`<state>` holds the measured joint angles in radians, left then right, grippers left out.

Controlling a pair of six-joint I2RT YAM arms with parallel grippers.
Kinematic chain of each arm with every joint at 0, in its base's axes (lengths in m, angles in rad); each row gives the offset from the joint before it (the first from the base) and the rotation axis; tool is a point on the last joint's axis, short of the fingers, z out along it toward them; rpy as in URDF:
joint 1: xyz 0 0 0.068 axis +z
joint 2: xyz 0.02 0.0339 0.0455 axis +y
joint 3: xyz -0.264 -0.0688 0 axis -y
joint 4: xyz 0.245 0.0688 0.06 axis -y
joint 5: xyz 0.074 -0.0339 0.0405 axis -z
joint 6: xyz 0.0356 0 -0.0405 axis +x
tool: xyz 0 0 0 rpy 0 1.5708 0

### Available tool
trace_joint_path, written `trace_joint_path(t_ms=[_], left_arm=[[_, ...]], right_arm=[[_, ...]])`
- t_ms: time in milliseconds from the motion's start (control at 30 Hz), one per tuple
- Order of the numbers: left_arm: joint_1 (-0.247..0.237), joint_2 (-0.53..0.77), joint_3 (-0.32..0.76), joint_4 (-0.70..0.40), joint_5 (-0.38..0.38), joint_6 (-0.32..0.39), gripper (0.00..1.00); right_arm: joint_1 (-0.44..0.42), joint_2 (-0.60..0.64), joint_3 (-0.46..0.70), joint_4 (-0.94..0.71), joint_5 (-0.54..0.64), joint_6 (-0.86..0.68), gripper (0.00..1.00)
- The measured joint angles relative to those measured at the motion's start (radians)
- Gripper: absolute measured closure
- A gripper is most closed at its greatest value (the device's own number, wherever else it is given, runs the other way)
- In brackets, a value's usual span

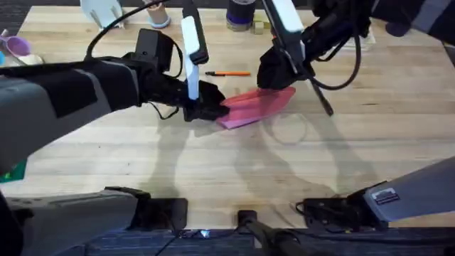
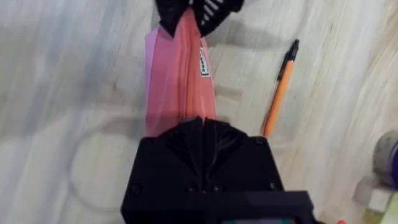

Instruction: Unzip the bag, pick up the pens from the table one at a time and place them inside, then zip the bag closed.

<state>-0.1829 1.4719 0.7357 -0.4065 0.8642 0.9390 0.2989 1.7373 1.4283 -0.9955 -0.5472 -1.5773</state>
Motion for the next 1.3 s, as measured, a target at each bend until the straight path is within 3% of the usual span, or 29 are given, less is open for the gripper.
trace_joint_path(t_ms=[267,400,600,700,833,867,1300], left_arm=[[0.0,0.0,0.0,0.0,0.0,0.0,0.958],[0.0,0.0,0.0,0.0,0.0,0.0,0.959],[0.0,0.0,0.0,0.0,0.0,0.0,0.958],[0.0,0.0,0.0,0.0,0.0,0.0,0.958],[0.0,0.0,0.0,0.0,0.0,0.0,0.958],[0.0,0.0,0.0,0.0,0.0,0.0,0.958],[0.0,0.0,0.0,0.0,0.0,0.0,0.958]], right_arm=[[0.0,-0.023,0.097,-0.003,0.028,0.345,0.971],[0.0,-0.046,0.163,-0.038,0.09,0.564,0.971],[-0.001,-0.049,0.262,-0.147,0.201,0.773,0.946],[-0.001,-0.049,0.307,-0.183,0.246,0.841,0.69],[-0.001,-0.049,0.352,-0.201,0.28,0.882,0.133],[-0.001,-0.049,0.355,-0.205,0.289,0.886,0.04],[-0.001,-0.049,0.357,-0.263,0.4,0.917,0.005]])
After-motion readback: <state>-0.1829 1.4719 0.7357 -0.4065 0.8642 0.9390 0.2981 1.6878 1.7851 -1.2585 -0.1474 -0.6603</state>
